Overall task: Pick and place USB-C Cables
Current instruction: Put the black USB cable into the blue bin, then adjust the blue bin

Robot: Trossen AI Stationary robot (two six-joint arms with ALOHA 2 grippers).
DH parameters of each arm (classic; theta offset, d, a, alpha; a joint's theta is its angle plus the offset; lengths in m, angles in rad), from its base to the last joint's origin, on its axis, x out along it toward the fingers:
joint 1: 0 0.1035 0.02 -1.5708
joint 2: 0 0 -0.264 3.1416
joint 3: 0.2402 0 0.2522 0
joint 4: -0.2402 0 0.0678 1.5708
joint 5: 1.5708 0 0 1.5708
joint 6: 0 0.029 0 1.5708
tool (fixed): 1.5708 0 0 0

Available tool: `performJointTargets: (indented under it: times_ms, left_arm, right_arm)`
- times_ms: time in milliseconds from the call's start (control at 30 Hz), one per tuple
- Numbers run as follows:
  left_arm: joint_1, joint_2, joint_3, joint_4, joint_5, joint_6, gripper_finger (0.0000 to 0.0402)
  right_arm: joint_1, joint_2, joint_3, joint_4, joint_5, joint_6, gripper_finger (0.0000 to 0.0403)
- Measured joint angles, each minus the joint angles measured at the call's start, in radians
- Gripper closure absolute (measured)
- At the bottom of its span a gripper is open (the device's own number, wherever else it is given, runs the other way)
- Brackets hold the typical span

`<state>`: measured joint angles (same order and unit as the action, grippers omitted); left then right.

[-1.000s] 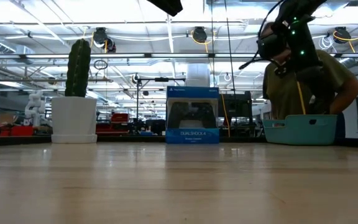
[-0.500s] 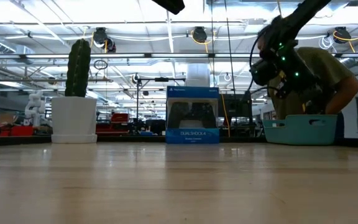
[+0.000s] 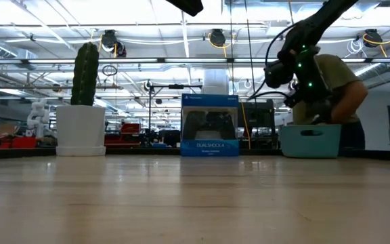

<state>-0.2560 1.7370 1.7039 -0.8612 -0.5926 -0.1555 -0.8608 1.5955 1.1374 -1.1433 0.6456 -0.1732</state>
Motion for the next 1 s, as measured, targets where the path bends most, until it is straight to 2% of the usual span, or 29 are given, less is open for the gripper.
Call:
performJointTargets:
  times_ms: [233, 467, 567, 767, 867, 1000]
  left_arm:
    - [0.001, 0.000, 0.000, 0.000, 0.000, -0.004, 0.0238]
    - [0.001, 0.000, 0.000, 0.000, 0.000, -0.012, 0.0238]
    - [0.001, 0.000, 0.000, -0.001, 0.000, -0.015, 0.0238]
    - [0.000, 0.000, 0.000, -0.001, 0.019, -0.019, 0.0238]
    - [0.000, 0.000, 0.000, -0.001, 0.019, -0.024, 0.0238]
    - [0.000, 0.000, 0.000, -0.001, 0.019, -0.030, 0.0238]
  right_arm:
    - [-0.002, 0.000, 0.000, 0.061, 0.015, -0.001, 0.0385]
    - [-0.015, 0.000, 0.000, 0.213, 0.050, -0.026, 0.0380]
    - [-0.015, -0.005, 0.000, 0.227, 0.083, -0.028, 0.0360]
    - [0.009, -0.076, 0.000, 0.212, 0.055, -0.026, 0.0291]
    - [0.039, -0.148, 0.000, 0.214, -0.019, -0.022, 0.0259]
    - [0.099, -0.267, -0.012, 0.219, -0.321, 0.078, 0.0235]
